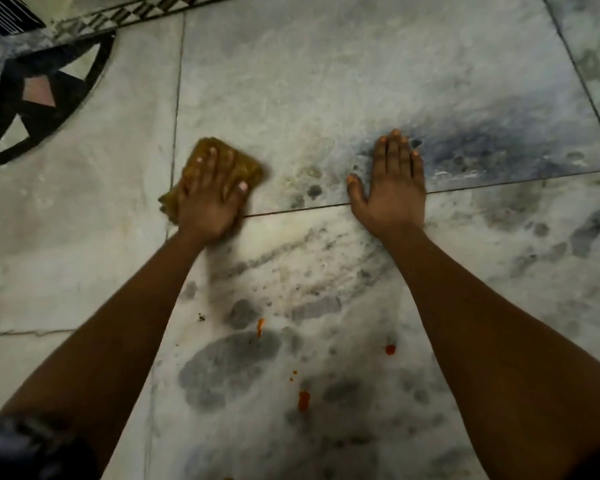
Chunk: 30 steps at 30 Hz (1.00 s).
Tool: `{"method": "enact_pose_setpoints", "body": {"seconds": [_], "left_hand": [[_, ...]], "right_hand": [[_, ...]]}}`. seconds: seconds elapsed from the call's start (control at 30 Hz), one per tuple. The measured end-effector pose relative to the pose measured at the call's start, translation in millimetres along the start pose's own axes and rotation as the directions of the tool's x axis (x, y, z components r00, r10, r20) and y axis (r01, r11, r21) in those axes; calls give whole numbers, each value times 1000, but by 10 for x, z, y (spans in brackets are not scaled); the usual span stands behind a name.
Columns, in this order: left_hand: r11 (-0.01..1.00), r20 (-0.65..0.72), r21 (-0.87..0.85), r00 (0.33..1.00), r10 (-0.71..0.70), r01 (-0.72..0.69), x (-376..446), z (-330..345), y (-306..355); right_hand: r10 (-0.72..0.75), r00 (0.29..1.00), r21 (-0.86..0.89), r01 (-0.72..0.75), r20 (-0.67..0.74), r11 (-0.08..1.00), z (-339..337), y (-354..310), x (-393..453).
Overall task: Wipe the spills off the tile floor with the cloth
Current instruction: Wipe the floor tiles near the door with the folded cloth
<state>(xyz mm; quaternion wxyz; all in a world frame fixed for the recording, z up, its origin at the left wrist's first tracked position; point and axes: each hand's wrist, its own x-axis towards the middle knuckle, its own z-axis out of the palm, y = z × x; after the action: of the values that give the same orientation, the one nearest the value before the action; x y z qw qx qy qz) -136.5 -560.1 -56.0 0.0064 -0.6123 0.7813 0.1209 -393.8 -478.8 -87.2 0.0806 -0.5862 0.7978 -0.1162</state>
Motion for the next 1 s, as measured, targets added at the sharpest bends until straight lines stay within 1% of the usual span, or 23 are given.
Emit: {"method": "enact_pose_setpoints", "body": {"seconds": [0.03, 0.07, 0.1, 0.17, 0.2, 0.23, 0.3, 0.37, 0.4, 0.43, 0.47, 0.53, 0.6, 0.63, 0.67, 0.73, 0.77, 0.83, 0.9, 0.93, 0.97, 1.0], "left_hand": [[996, 20, -7, 995, -94, 94, 220, -22, 32], [987, 54, -26, 986, -157, 158, 437, -39, 111], [983, 72, -38, 981, -177, 180, 600, -43, 234], [986, 69, -21, 984, -162, 164, 711, 14, 575], [991, 64, 6, 989, -135, 135, 660, 66, 754], [997, 56, 27, 995, -77, 76, 554, 124, 918], [991, 38, 72, 993, 112, -114, 192, 186, 1098], [952, 43, 99, 957, 287, -290, -117, 178, 938], [938, 49, 100, 943, 328, -332, -214, 155, 778], [937, 46, 94, 942, 333, -336, -264, 114, 602], [948, 27, 98, 953, 303, -304, -248, 72, 446], [979, -25, 111, 984, 174, -170, -39, 31, 285], [994, -38, 108, 999, 23, -18, 345, 29, 369], [996, -26, 90, 999, -27, 29, 538, 38, 490], [997, -13, 62, 999, -47, 48, 703, 42, 645], [999, 7, 29, 999, -32, 31, 869, 91, 970], [999, 15, 37, 1000, 0, 0, 848, 116, 1112], [990, 13, 77, 993, 116, -117, 593, 190, 1281], [960, 2, 97, 965, 263, -262, 187, 232, 1200], [950, 7, 95, 955, 298, -297, 13, 231, 1056], [953, 13, 85, 957, 290, -290, -118, 205, 877], [965, 12, 90, 969, 247, -247, -175, 179, 689]], "right_hand": [[1, 1000, -8, -1, 1, 1000, 2, -2, 1], [0, 1000, -16, 0, 0, 1000, 5, -2, 3], [-1, 1000, -18, 1, -3, 1000, 1, -2, 3], [-10, 1000, -6, 10, -11, 1000, -4, -6, 5], [-12, 1000, -1, 12, -21, 1000, -4, -11, 6], [-14, 999, -1, 14, -34, 1000, -2, -10, 11], [-10, 999, -2, 10, -44, 1000, 3, -8, 8], [-7, 999, -7, 7, -34, 1000, 8, 1, 9], [-7, 1000, -11, 6, -31, 1000, 11, 6, 6], [-7, 1000, -14, 7, -31, 1000, 11, 2, 3], [-7, 999, -16, 6, -32, 1000, 9, -3, 4], [1, 1000, -13, -2, -31, 1000, 12, -9, 5], [6, 999, -1, -6, -36, 1000, 11, -16, 7], [5, 999, 8, -5, -40, 1000, 8, -16, 5], [2, 999, 11, -2, -44, 1000, -1, -16, 9], [-5, 998, 2, 6, -55, 1000, 3, -23, 12], [-8, 998, 0, 8, -60, 1000, 9, -25, 15], [-7, 997, 8, 7, -72, 1000, 18, -22, 19], [-10, 997, 10, 11, -80, 1000, 22, -7, 17], [-17, 997, 2, 17, -78, 1000, 24, -4, 11], [-21, 997, 0, 21, -74, 1000, 27, -6, 9], [-18, 997, 4, 19, -72, 1000, 31, -4, 7]]}}
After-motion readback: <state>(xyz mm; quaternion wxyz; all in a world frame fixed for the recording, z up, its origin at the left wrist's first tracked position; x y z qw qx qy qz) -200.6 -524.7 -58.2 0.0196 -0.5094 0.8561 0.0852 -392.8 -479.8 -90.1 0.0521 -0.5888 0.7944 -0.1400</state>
